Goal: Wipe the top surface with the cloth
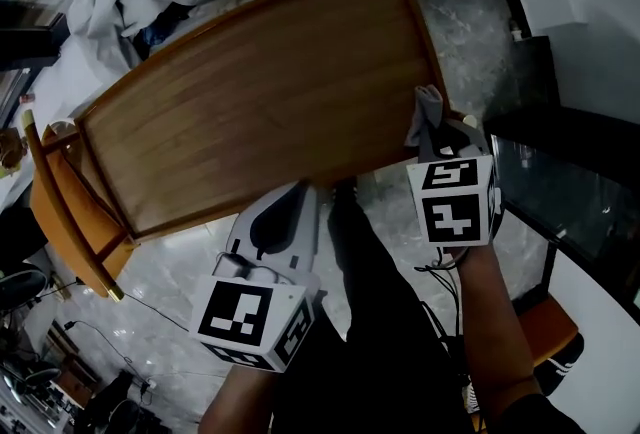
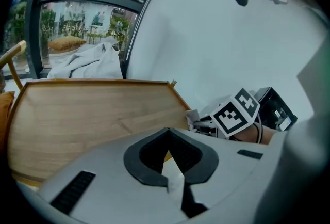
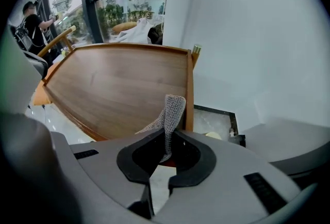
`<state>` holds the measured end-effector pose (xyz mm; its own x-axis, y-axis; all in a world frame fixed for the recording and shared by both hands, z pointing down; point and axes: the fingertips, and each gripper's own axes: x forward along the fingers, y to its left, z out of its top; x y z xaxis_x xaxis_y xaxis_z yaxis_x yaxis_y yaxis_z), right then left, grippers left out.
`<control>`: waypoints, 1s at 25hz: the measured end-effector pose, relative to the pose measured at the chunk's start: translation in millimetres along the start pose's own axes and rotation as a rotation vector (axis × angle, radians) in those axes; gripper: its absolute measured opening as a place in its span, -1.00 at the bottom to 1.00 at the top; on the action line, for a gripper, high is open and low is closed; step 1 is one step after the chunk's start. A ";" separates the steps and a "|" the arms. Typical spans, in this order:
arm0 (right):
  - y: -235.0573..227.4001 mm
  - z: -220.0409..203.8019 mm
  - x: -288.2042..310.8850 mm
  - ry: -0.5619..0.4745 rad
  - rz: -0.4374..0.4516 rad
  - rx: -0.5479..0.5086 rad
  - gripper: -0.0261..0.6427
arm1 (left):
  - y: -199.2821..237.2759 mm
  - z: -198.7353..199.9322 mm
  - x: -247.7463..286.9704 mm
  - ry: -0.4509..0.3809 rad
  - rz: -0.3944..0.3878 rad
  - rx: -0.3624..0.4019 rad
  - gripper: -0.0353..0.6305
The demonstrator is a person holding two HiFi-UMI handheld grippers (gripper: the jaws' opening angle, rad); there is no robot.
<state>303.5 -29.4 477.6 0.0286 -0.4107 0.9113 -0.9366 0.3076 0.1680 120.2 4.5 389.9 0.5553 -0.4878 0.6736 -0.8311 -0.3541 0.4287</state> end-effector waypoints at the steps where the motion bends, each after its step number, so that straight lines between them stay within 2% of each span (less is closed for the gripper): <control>1: -0.8 0.4 1.3 -0.002 -0.006 -0.001 -0.80 | 2.0 -2.6 -0.2 -0.003 0.012 -0.006 -0.86; 3: -2.4 3.6 2.6 -0.024 -0.013 0.012 -0.80 | 7.1 -9.4 -1.7 -0.009 0.035 -0.017 -0.86; 6: 9.8 14.4 -11.6 -0.118 0.020 0.024 -0.80 | 14.7 -21.7 -12.6 -0.008 0.052 -0.031 -0.86; 9: 59.6 19.9 -55.4 -0.204 0.175 -0.028 -0.80 | 9.9 -25.8 -44.9 -0.038 -0.003 -0.052 -0.86; 12: 108.7 54.9 -99.6 -0.324 0.321 -0.107 -0.80 | 15.0 4.4 -79.7 -0.203 -0.020 -0.037 -0.86; 15: 139.1 105.2 -154.3 -0.482 0.390 -0.194 -0.80 | 25.1 43.8 -119.8 -0.331 0.028 0.026 -0.86; 17: 153.2 126.3 -204.2 -0.581 0.435 -0.221 -0.80 | 20.2 64.4 -158.1 -0.398 0.019 0.058 -0.86; 22: 176.4 149.6 -323.3 -0.760 0.504 -0.238 -0.80 | -12.1 105.8 -268.8 -0.593 -0.047 0.172 -0.86; 25: 196.8 146.2 -390.5 -0.852 0.613 -0.174 -0.80 | -35.3 112.0 -328.8 -0.662 -0.109 0.240 -0.86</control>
<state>57.0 66.1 99.9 -0.7480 -0.5889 0.3062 -0.6436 0.7562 -0.1179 -29.8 88.0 85.9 0.5992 -0.7950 0.0944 -0.7828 -0.5572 0.2770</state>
